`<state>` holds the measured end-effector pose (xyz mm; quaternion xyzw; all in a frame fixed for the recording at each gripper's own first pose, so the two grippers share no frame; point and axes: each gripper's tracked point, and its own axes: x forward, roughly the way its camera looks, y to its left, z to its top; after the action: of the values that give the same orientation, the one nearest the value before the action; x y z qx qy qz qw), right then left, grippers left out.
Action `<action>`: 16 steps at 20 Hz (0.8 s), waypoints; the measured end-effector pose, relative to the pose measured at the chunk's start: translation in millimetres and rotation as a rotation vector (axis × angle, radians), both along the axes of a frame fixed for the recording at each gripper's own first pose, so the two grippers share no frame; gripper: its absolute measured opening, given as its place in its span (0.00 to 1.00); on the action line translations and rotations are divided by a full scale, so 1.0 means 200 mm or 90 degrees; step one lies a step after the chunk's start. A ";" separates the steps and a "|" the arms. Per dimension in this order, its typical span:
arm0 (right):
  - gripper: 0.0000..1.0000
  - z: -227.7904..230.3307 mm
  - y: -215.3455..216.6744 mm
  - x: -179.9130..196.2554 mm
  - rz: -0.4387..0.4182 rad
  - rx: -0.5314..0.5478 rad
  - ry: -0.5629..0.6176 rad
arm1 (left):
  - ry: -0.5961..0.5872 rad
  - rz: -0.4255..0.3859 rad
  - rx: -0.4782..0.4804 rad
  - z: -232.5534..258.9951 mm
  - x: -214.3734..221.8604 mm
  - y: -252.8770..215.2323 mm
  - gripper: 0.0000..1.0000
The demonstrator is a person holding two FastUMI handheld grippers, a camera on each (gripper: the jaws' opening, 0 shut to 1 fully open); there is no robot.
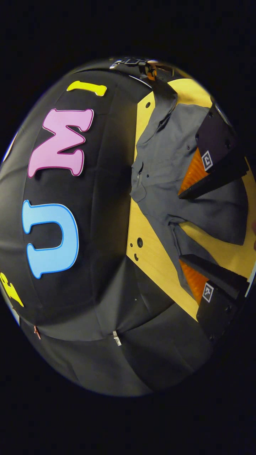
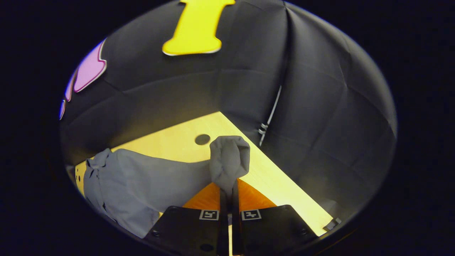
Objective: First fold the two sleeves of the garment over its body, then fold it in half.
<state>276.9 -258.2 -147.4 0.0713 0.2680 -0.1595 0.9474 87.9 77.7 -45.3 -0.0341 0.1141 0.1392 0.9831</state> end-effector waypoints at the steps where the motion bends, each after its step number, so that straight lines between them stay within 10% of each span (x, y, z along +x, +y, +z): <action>1: 0.08 0.07 0.08 0.03 0.022 -0.009 -0.010 | -0.004 0.004 -0.001 0.00 -0.02 0.03 0.98; 16: 0.08 0.24 1.60 0.25 0.280 0.054 -0.047 | 0.025 0.122 -0.071 -0.22 -0.31 0.42 0.98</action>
<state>327.2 61.7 -98.7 0.0566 0.2484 0.0648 0.9648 25.6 160.9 -89.9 -0.0968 0.1368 0.2266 0.9595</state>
